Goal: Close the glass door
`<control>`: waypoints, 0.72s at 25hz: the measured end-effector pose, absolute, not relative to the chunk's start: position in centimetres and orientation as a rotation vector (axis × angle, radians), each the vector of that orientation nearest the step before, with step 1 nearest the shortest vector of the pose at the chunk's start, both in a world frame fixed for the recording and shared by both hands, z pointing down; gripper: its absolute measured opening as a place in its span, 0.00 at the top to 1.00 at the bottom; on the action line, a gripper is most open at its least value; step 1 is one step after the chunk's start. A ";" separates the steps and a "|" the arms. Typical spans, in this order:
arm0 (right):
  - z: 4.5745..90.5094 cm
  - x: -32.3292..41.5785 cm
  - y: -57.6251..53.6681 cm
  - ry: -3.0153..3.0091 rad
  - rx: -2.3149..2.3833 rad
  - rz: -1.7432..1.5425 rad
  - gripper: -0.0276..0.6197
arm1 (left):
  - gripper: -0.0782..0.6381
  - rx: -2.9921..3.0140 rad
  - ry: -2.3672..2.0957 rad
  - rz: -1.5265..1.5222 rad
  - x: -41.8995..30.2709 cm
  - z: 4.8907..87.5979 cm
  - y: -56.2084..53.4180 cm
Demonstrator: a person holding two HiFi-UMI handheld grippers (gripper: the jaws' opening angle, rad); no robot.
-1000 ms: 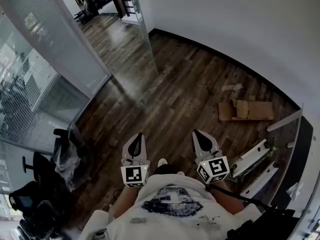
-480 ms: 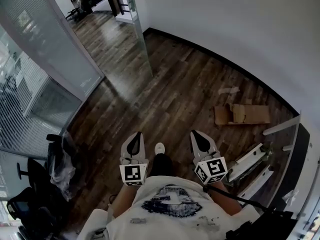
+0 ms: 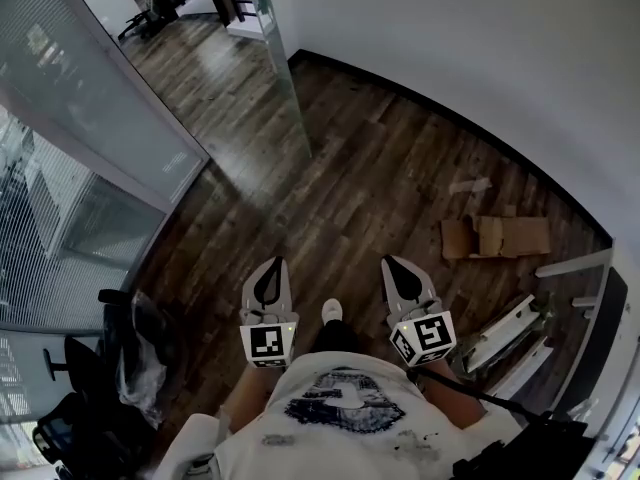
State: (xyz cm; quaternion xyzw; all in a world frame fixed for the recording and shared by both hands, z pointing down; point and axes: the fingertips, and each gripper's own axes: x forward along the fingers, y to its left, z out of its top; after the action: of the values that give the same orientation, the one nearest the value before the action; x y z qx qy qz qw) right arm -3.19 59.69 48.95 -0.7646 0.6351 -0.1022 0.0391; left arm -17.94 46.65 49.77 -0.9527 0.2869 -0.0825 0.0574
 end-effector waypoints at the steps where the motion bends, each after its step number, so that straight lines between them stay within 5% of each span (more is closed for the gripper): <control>1: 49.0 -2.9 58.6 1.950 -2.346 -0.313 0.95 | 0.89 -2.887 0.867 -0.254 -17.6 49.9 45.7; 18: 48.4 2.1 46.3 1.933 -2.402 -0.275 0.95 | 0.89 -2.929 0.796 -0.264 -12.9 51.0 34.7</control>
State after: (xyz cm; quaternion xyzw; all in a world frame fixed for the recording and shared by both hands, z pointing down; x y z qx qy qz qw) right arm 2.12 46.32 48.36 -0.7757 0.6244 -0.0889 0.0230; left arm -12.89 34.69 50.97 -0.9603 0.2609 -0.0866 0.0473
